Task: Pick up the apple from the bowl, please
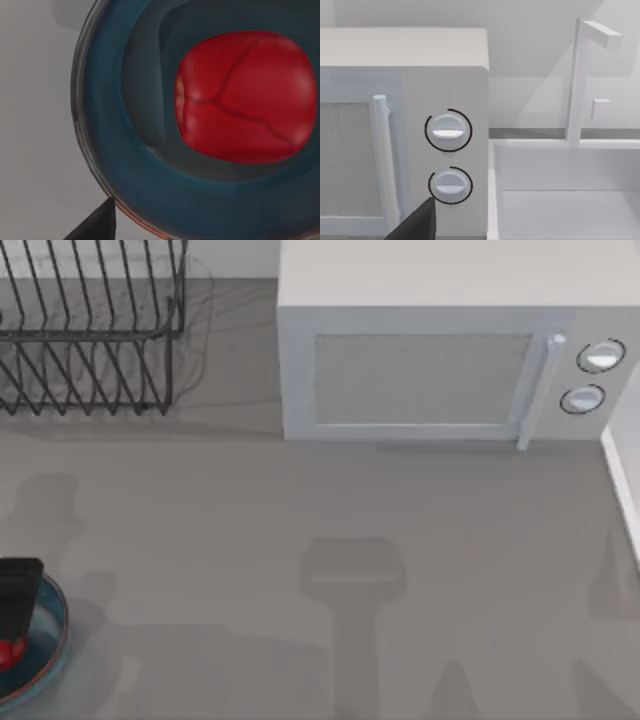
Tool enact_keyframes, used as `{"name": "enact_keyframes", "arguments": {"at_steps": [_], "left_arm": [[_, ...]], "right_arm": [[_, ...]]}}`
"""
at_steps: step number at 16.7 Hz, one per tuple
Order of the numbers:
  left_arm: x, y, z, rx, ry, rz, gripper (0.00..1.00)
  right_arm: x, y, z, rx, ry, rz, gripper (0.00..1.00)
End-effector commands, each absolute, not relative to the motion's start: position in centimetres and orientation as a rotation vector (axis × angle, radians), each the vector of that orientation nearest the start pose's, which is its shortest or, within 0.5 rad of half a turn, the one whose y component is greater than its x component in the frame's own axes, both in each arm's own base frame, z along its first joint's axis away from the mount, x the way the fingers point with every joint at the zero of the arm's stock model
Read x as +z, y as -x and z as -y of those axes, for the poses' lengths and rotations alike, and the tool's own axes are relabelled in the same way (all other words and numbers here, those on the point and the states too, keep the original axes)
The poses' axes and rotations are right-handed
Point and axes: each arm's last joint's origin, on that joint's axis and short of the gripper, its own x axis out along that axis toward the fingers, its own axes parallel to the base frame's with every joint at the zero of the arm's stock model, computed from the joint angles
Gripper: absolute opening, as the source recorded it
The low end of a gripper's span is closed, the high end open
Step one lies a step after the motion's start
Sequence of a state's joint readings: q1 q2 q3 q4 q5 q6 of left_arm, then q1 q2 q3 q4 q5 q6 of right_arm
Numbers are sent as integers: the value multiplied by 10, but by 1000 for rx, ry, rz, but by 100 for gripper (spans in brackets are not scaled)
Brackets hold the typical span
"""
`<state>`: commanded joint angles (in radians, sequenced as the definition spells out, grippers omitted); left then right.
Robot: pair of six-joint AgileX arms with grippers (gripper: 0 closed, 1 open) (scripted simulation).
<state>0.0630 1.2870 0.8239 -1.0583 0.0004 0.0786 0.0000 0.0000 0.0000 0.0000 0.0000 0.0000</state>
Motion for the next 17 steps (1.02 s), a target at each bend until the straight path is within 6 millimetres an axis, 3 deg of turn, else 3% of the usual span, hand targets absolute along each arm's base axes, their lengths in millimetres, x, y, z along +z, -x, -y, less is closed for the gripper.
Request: {"name": "enact_keyframes", "arguments": {"at_steps": [9, 17], "left_arm": [[195, -208, -14, -19, -19, -1571, 100], [123, -213, -15, -15, -17, -1554, 100]], "right_arm": [[160, -106, 1, 0, 0, 0, 100], [160, -106, 1, 0, 0, 0, 100]]}}
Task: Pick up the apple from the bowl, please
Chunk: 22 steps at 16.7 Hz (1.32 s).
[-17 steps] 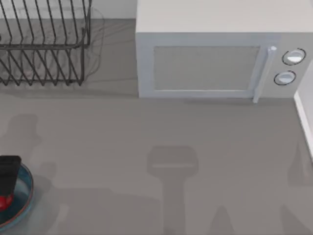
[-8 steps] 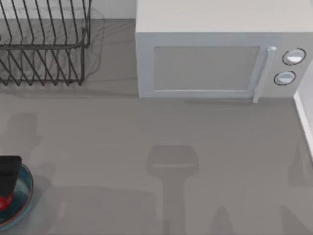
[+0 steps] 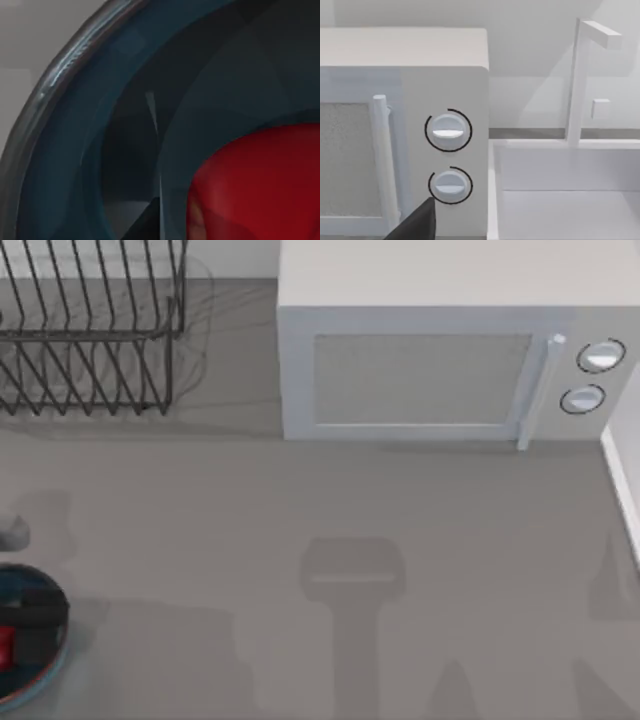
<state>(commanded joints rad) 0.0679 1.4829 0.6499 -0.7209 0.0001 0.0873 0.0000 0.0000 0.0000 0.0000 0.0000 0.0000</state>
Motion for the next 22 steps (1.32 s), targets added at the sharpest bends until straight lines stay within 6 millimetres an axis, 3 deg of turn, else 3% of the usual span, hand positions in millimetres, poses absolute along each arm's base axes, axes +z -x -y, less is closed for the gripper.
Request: {"name": "enact_keyframes", "arguments": {"at_steps": [3, 7, 20, 22], "left_arm": [[104, -208, -15, -16, -16, -1569, 100], [103, -208, -15, -16, -16, -1571, 100], [103, -208, -15, -16, -16, -1571, 2], [103, -208, -15, -16, -16, -1571, 0]], "right_arm": [[160, -106, 1, 0, 0, 0, 100], [160, -106, 1, 0, 0, 0, 100], [160, -106, 1, 0, 0, 0, 100], [160, -106, 1, 0, 0, 0, 100]]}}
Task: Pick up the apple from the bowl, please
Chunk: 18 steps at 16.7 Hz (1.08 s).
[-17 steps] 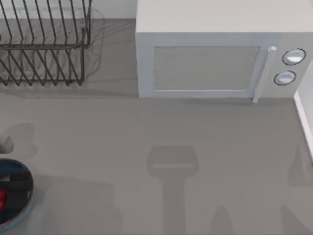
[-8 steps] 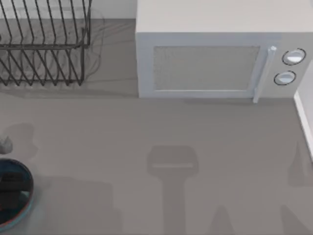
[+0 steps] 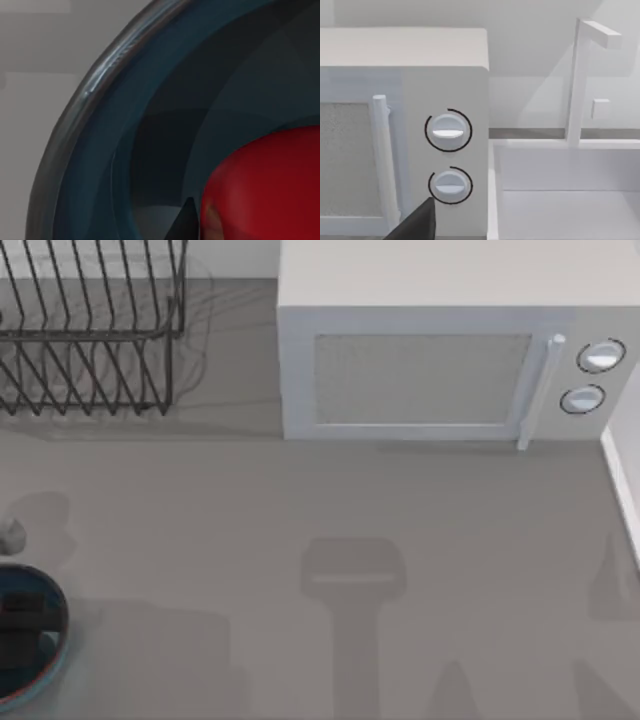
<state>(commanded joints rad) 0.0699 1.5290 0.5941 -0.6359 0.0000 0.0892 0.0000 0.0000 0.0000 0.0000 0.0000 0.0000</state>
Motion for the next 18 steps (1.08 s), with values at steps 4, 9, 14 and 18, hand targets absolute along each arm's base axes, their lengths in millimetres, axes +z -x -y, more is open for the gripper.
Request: {"name": "enact_keyframes", "arguments": {"at_steps": [4, 9, 14, 18], "left_arm": [[103, -208, -15, -16, -16, -1571, 0], [127, -215, -16, 10, -54, -1514, 0], [173, -240, -18, 9, -55, -1528, 0], [251, -252, -18, 8, -54, -1548, 0]], "right_arm": [[160, -106, 1, 0, 0, 0, 100], [160, -106, 1, 0, 0, 0, 100], [160, -106, 1, 0, 0, 0, 100], [160, -106, 1, 0, 0, 0, 100]]}}
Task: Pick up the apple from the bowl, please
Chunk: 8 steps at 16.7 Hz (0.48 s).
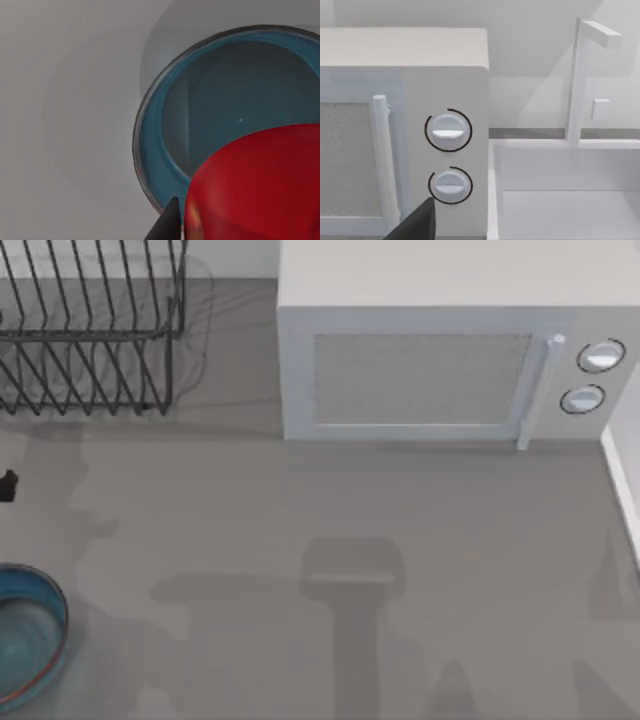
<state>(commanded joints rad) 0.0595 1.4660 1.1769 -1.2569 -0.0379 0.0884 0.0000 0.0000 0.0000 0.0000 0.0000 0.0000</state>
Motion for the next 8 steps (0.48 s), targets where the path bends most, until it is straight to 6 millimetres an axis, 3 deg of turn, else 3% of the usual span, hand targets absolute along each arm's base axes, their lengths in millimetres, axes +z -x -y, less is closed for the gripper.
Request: {"name": "enact_keyframes", "arguments": {"at_steps": [4, 8], "left_arm": [[329, -237, -17, 8, -54, -1544, 0], [371, -216, -16, 10, -54, -1515, 0]], "right_arm": [[160, -106, 1, 0, 0, 0, 100], [160, -106, 1, 0, 0, 0, 100]]}}
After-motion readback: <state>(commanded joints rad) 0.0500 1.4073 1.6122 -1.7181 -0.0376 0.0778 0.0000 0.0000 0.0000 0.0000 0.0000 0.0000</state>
